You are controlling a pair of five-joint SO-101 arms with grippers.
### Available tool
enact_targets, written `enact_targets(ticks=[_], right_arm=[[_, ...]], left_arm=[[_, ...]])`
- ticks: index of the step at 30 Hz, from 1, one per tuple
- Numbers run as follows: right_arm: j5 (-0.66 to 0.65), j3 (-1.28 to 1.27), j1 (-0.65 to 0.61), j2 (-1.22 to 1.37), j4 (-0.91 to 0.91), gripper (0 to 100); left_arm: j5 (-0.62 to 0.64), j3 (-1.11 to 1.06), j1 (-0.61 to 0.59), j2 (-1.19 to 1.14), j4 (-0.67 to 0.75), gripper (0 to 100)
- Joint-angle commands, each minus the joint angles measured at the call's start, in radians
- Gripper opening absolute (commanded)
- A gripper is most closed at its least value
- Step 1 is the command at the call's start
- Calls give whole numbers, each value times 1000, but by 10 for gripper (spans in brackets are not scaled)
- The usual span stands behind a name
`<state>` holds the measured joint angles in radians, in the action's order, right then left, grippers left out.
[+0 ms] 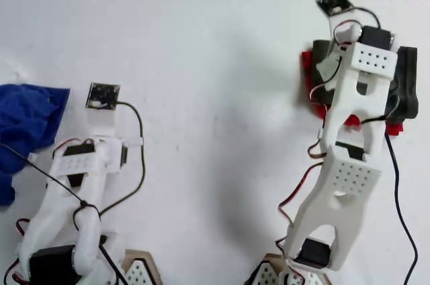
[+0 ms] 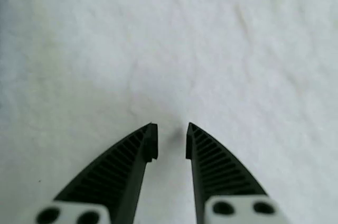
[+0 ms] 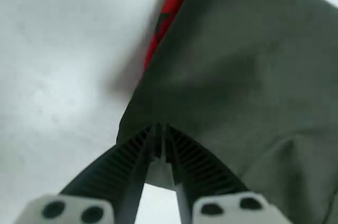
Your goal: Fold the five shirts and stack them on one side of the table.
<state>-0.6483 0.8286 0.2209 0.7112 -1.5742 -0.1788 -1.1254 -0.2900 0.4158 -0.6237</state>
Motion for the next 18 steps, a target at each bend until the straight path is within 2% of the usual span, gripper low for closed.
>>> enact_targets(ticks=[1,5,11,18], right_arm=[[-12,14,53,56,12,19],[-121,17,85,91,-33,19],[-238,17,94,13,-145,19],[-249,17,90,-139,-163,19]], left_arm=[[6,4,-3,15,17,113],[5,4,-3,15,18,113],[5,4,-3,15,29,113],[5,4,-3,15,29,113]])
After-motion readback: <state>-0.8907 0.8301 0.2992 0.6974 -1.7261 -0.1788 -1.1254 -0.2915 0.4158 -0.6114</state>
